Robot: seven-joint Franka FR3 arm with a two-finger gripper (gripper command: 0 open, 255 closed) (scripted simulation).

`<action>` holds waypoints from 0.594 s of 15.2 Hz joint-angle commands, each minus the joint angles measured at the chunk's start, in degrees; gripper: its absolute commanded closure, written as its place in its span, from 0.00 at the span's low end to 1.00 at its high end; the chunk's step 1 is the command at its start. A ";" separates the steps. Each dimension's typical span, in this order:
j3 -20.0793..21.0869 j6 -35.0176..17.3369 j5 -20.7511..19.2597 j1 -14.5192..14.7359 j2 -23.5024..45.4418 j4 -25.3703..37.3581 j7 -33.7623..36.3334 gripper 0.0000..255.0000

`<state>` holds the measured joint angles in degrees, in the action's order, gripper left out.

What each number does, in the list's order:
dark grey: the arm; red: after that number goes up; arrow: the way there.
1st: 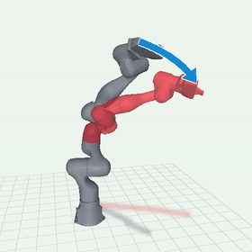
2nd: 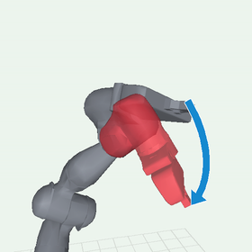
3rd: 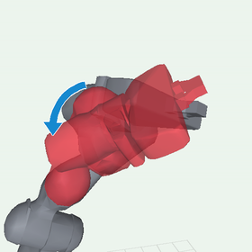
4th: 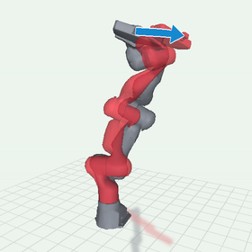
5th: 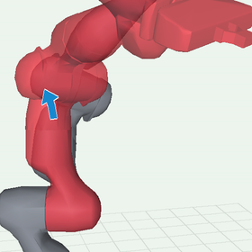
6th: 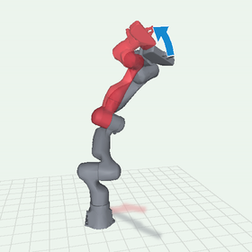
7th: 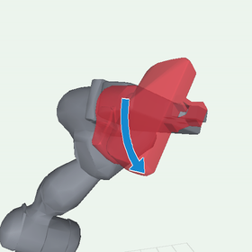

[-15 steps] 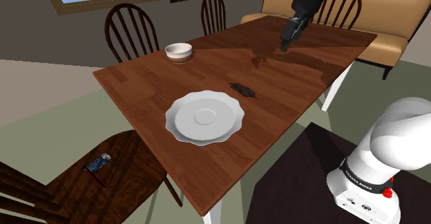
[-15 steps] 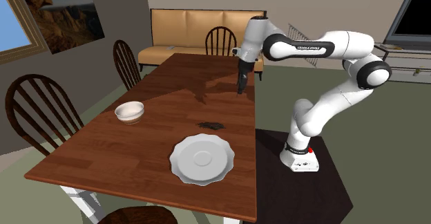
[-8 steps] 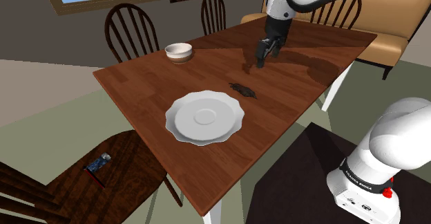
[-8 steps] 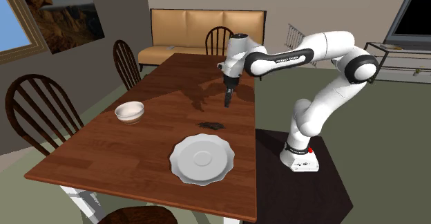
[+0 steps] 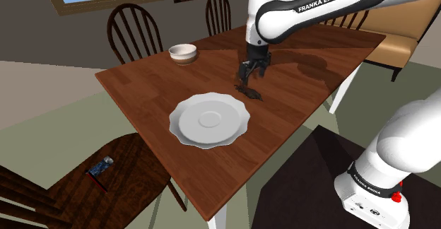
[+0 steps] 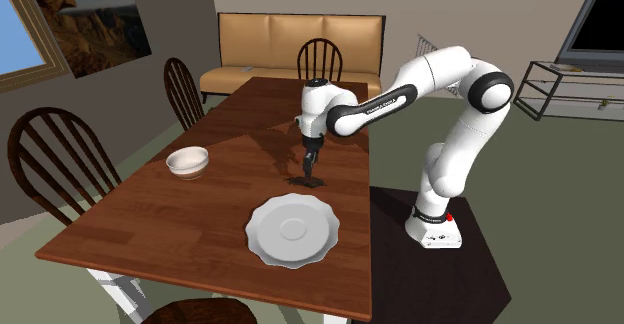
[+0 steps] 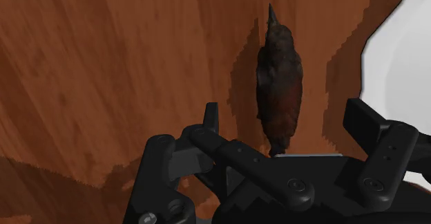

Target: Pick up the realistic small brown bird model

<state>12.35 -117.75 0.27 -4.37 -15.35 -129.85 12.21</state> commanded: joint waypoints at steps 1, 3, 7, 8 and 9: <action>0.82 -1.93 -0.66 -0.27 3.94 1.04 2.65 0.00; 1.04 -3.27 -1.01 -0.31 5.58 1.01 3.56 0.00; 1.18 -6.41 -1.37 -0.33 6.84 -0.91 3.95 0.00; 1.21 -7.20 -1.48 -0.34 7.19 -1.36 4.05 0.00; 1.25 -7.99 -1.59 -0.35 7.55 -1.80 4.17 0.00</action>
<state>13.48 -124.99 -1.19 -4.76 -8.27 -131.38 16.12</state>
